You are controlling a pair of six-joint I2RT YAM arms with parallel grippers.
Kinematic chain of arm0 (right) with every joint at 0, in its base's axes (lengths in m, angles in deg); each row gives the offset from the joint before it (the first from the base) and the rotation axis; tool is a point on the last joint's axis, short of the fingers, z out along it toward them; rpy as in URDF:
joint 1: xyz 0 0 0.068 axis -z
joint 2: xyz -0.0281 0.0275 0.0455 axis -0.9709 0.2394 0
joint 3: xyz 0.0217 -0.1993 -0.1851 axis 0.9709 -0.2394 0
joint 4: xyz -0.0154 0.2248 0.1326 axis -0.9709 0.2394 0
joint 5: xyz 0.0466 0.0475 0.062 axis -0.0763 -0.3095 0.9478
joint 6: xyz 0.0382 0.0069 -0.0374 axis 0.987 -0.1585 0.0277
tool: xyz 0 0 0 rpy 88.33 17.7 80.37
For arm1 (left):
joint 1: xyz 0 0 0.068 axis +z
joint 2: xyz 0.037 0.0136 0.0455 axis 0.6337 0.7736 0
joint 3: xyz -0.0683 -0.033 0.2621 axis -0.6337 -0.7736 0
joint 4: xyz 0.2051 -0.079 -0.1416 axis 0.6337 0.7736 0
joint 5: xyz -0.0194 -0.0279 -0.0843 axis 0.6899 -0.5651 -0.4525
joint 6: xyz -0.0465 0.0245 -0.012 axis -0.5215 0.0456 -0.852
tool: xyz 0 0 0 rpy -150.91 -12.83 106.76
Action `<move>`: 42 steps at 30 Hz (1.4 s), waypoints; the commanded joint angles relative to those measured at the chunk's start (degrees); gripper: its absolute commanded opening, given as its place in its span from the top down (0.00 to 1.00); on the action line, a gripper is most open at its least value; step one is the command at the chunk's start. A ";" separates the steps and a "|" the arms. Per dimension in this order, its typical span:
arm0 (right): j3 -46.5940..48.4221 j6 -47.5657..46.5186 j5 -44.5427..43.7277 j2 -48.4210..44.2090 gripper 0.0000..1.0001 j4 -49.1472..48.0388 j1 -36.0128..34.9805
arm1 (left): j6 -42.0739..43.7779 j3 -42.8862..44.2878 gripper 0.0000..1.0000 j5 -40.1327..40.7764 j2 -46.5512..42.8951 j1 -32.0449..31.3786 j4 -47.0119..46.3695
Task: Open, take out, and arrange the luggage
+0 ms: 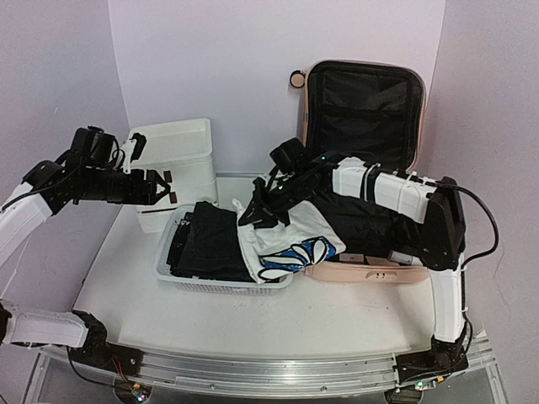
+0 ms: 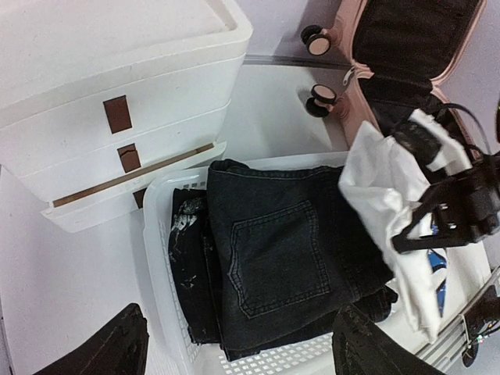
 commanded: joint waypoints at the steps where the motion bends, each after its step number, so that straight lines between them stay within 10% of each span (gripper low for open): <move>1: 4.51 10.89 -6.15 4.51 1.00 -7.72 -3.24 | 1.61 -4.43 0.18 -2.09 -6.50 0.13 -5.49; 21: 22.43 25.60 -37.85 20.50 1.00 -11.58 -11.44 | 1.02 -12.66 0.18 0.90 -19.48 0.13 -5.99; 42: 35.92 29.84 -48.31 30.34 1.00 -17.62 -15.54 | 1.05 -14.53 0.17 1.84 -20.68 0.13 -5.91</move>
